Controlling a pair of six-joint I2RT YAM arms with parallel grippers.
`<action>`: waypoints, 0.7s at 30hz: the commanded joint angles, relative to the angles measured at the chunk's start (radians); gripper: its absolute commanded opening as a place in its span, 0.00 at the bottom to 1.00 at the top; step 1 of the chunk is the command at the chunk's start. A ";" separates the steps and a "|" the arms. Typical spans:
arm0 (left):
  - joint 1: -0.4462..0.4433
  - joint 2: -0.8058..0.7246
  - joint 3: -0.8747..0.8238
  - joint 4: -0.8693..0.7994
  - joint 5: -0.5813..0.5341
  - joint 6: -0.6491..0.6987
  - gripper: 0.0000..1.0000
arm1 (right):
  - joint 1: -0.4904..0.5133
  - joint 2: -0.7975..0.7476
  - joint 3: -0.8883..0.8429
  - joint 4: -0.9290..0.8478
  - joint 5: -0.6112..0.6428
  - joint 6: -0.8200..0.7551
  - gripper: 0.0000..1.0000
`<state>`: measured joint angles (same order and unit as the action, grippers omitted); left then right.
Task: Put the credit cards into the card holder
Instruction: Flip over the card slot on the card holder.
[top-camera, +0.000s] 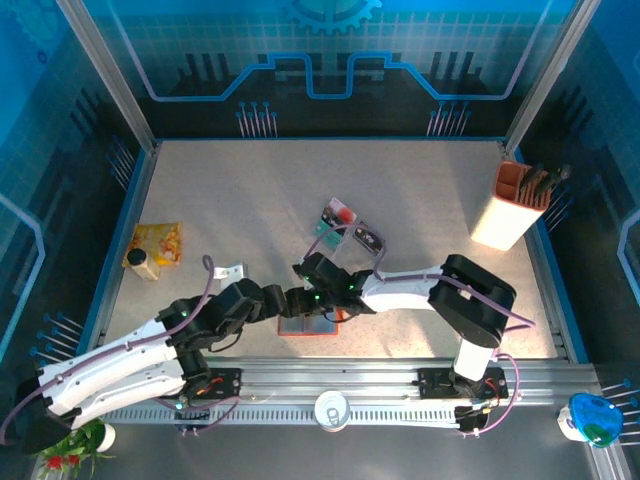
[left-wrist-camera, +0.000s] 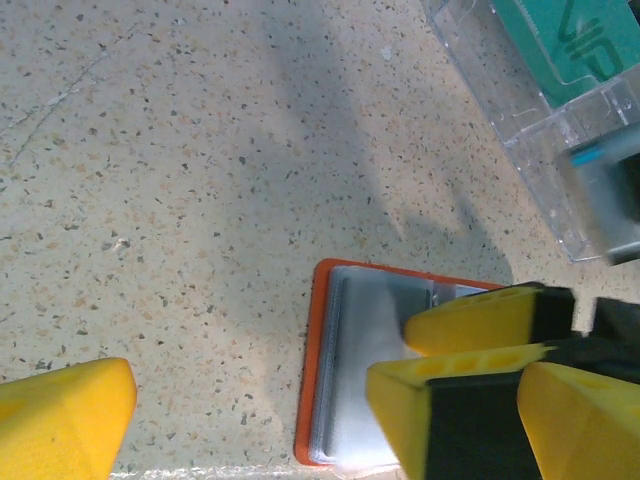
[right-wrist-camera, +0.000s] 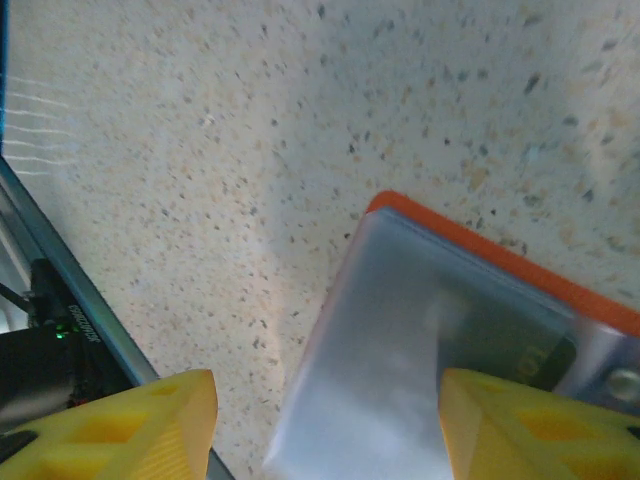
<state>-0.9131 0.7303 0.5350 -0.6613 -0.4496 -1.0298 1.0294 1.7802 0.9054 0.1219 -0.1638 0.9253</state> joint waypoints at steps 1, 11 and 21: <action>0.008 -0.008 -0.019 -0.036 -0.024 -0.021 0.99 | 0.011 0.041 0.020 0.046 -0.014 0.037 0.62; 0.010 0.011 -0.030 -0.007 -0.011 -0.017 0.99 | -0.034 -0.084 0.007 0.004 -0.038 -0.002 0.61; 0.014 0.084 -0.040 0.052 0.017 0.010 0.99 | -0.220 -0.273 0.128 -0.330 -0.028 -0.210 0.59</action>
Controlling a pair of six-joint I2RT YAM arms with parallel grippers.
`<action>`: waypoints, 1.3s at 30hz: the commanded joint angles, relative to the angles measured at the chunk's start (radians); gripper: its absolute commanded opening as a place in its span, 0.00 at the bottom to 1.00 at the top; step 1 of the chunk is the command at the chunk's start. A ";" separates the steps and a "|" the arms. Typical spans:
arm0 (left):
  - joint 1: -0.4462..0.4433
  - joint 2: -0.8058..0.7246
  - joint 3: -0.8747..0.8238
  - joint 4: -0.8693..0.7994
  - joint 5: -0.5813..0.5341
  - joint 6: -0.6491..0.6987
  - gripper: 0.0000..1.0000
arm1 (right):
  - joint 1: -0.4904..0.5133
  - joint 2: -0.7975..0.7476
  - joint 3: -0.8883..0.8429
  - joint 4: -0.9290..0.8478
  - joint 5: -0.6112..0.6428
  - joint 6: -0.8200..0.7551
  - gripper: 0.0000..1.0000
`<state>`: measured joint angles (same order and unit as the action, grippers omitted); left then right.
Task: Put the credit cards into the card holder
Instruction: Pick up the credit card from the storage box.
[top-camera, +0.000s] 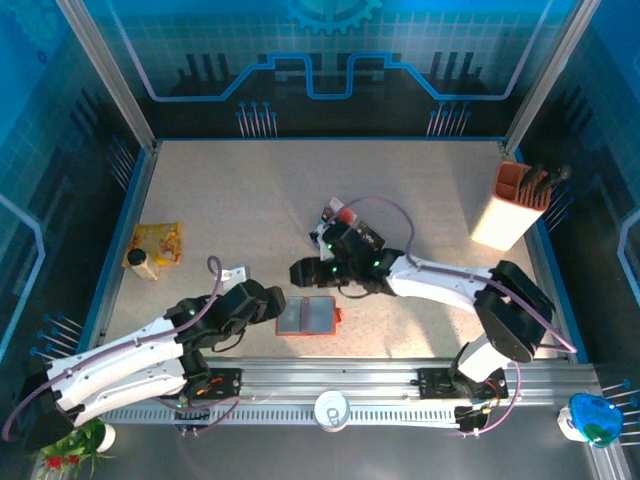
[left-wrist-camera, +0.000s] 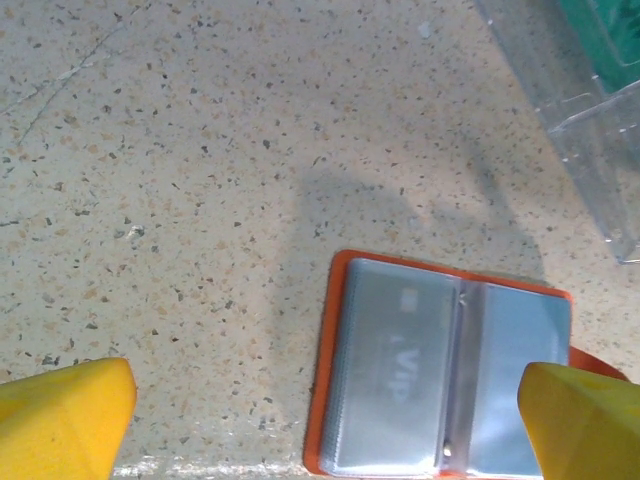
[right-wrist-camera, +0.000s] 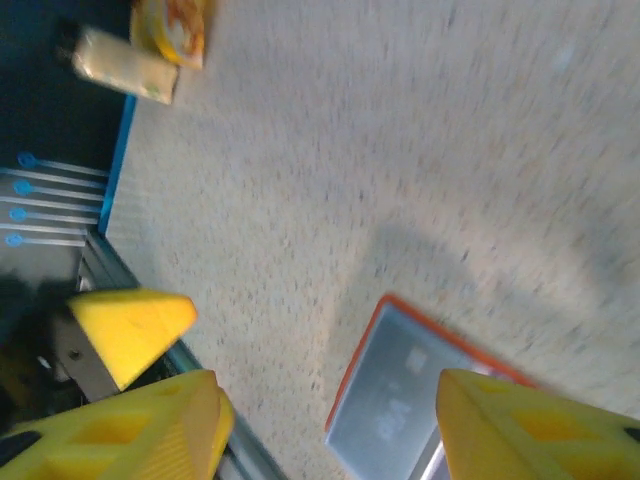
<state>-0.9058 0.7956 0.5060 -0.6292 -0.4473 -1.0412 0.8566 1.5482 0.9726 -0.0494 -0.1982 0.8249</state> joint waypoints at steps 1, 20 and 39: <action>0.007 0.031 -0.011 0.026 0.017 0.027 0.99 | -0.068 -0.045 0.095 -0.220 0.029 -0.152 0.59; 0.025 0.157 0.008 0.057 0.067 0.069 0.99 | -0.141 0.432 0.799 -0.883 0.420 -0.678 0.25; 0.044 0.179 0.005 0.080 0.085 0.081 0.99 | -0.142 0.645 0.960 -0.947 0.493 -0.731 0.27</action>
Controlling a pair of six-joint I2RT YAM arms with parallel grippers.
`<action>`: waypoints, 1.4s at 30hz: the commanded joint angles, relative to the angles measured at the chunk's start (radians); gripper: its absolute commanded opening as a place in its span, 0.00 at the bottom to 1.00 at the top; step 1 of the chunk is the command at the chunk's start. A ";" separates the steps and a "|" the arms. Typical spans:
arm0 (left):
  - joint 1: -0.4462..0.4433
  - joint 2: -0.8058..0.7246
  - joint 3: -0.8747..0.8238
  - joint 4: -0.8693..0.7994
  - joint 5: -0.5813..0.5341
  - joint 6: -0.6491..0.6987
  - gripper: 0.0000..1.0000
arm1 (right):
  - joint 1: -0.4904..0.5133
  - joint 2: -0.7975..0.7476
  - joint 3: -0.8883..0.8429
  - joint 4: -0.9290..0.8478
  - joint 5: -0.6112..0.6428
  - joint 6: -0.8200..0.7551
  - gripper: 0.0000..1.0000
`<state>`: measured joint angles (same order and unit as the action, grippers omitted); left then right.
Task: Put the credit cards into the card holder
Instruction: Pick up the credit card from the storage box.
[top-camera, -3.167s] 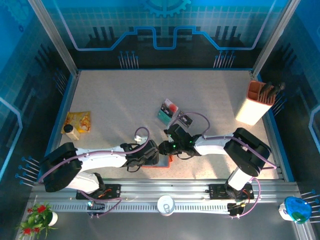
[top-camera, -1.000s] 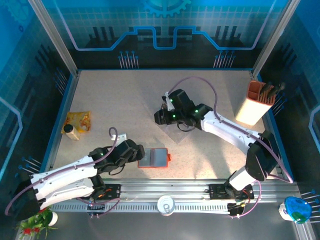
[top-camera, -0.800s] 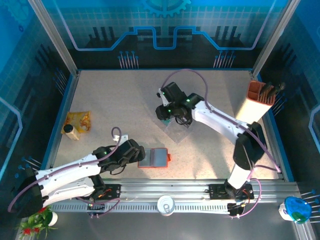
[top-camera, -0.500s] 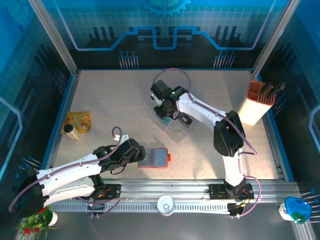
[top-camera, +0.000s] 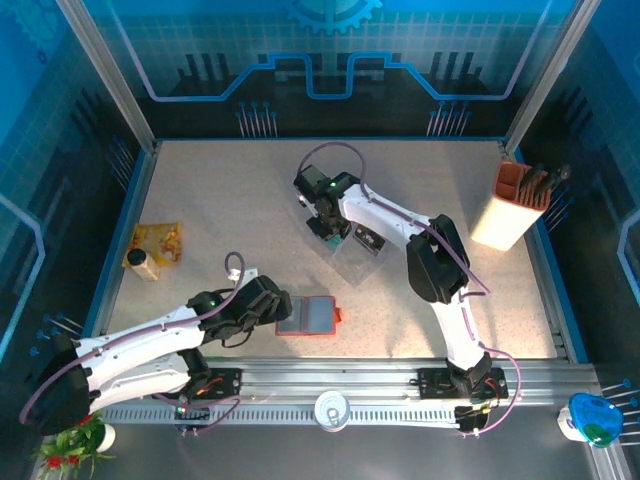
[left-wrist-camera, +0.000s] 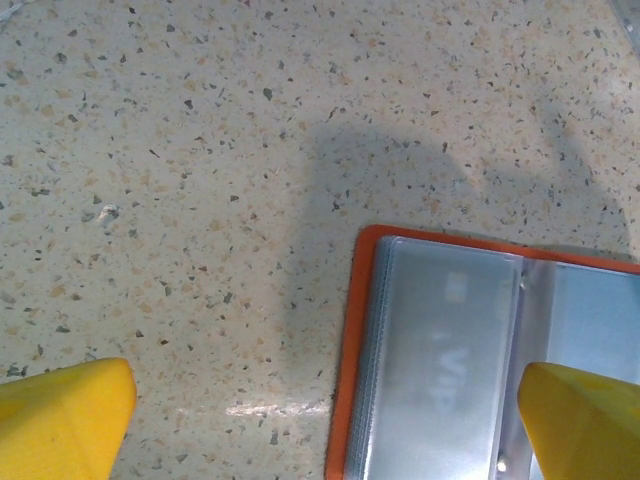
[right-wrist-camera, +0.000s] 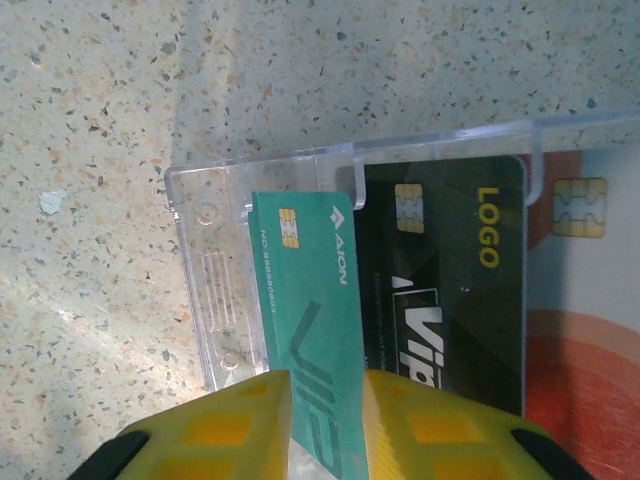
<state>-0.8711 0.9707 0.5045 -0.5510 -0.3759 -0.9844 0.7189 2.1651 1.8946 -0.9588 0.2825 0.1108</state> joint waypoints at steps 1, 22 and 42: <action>0.009 0.002 0.006 0.002 0.013 0.024 0.99 | -0.003 0.033 0.041 -0.040 0.008 -0.017 0.27; 0.012 0.002 0.006 0.009 0.018 0.024 0.99 | -0.004 -0.056 0.018 -0.005 0.022 -0.025 0.31; 0.017 -0.004 0.014 -0.003 0.016 0.029 0.99 | -0.015 0.039 0.043 -0.018 -0.010 -0.037 0.33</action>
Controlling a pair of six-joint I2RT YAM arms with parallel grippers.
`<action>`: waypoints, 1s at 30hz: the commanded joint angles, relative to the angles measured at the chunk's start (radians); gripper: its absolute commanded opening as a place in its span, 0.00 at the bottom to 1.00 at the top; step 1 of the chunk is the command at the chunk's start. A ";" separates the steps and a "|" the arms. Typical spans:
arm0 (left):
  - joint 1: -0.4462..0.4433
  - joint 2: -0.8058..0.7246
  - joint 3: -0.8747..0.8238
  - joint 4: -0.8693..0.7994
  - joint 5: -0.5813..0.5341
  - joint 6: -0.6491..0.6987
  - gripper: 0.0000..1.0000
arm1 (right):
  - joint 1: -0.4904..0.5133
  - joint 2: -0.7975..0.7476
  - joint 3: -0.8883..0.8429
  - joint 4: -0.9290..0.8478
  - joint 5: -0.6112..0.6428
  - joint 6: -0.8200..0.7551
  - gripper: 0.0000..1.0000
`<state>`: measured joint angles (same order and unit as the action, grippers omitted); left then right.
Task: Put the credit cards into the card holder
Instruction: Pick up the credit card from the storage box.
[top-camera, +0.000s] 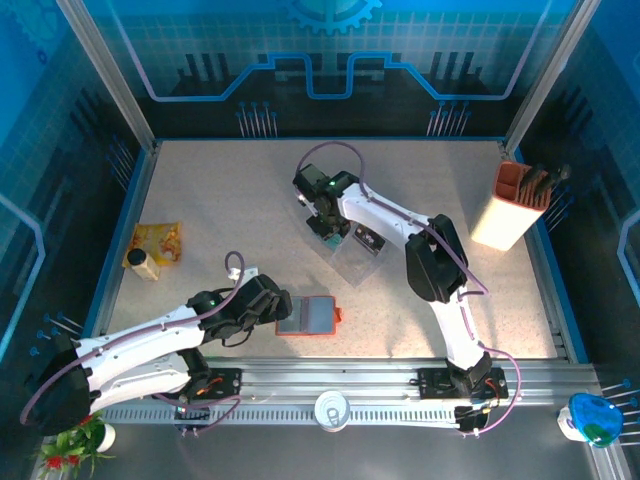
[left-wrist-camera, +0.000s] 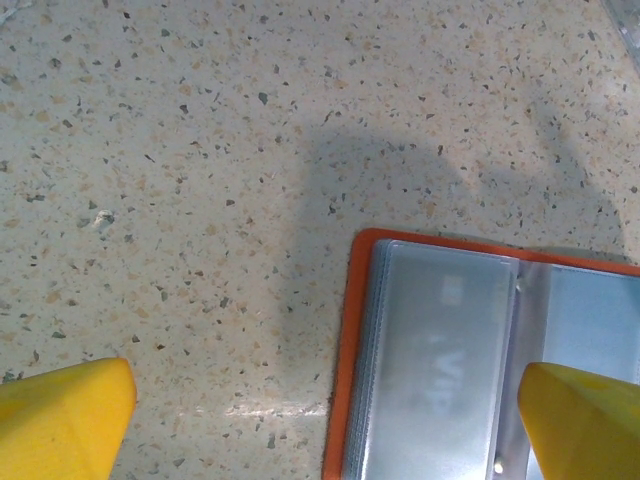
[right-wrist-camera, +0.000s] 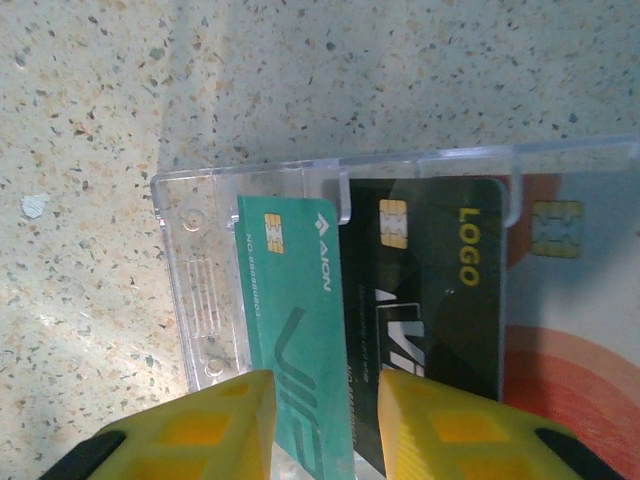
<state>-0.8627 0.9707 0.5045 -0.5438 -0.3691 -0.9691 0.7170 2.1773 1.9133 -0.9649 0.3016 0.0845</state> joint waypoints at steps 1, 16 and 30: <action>0.008 -0.004 0.013 -0.010 0.009 0.015 0.99 | -0.012 0.028 0.024 -0.014 -0.034 -0.011 0.33; 0.008 -0.007 0.013 -0.012 0.013 0.010 0.99 | -0.020 -0.025 0.015 -0.003 -0.094 -0.023 0.06; 0.010 0.000 0.032 -0.032 0.014 0.034 0.99 | -0.015 -0.164 0.015 -0.027 -0.234 -0.071 0.00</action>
<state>-0.8608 0.9707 0.5053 -0.5453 -0.3683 -0.9615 0.7055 2.1033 1.9133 -0.9726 0.1390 0.0212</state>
